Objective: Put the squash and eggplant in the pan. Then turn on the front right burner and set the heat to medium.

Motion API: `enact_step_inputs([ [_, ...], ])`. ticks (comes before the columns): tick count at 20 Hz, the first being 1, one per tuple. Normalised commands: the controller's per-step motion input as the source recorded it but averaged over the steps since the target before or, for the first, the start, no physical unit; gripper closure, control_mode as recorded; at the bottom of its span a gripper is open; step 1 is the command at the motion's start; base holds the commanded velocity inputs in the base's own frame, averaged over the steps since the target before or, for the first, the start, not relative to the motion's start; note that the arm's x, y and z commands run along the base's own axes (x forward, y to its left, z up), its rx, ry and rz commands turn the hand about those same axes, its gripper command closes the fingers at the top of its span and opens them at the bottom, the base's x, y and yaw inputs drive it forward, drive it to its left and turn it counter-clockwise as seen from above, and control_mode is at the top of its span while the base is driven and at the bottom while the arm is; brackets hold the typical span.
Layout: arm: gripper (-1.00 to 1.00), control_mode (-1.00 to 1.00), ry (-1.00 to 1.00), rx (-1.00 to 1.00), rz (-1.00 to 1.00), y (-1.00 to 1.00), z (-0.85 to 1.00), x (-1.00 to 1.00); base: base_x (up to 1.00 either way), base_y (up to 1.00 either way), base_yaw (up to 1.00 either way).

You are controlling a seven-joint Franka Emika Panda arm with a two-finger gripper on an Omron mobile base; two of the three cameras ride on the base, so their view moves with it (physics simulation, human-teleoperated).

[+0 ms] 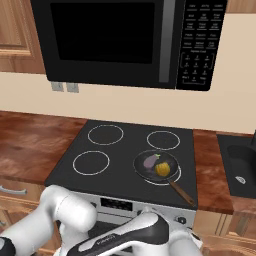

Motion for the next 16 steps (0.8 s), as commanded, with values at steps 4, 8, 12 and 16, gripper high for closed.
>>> enact_step_inputs([
  [4, -1.00, -1.00, -0.19, -0.11, 0.05, -0.04, -0.12, -0.16, 0.00, 0.00, 0.00],
  [8, -1.00, -1.00, -0.21, -0.12, 0.03, 0.00, -0.07, -0.26, 0.00, 0.00, 0.00],
  [12, -1.00, -1.00, -0.20, -0.12, 0.02, 0.00, -0.02, -0.16, 0.00, 0.00, 0.00],
  [16, -1.00, -1.00, -0.18, -0.16, 0.02, 0.00, 0.00, -0.10, 0.00, 0.00, 0.00],
])
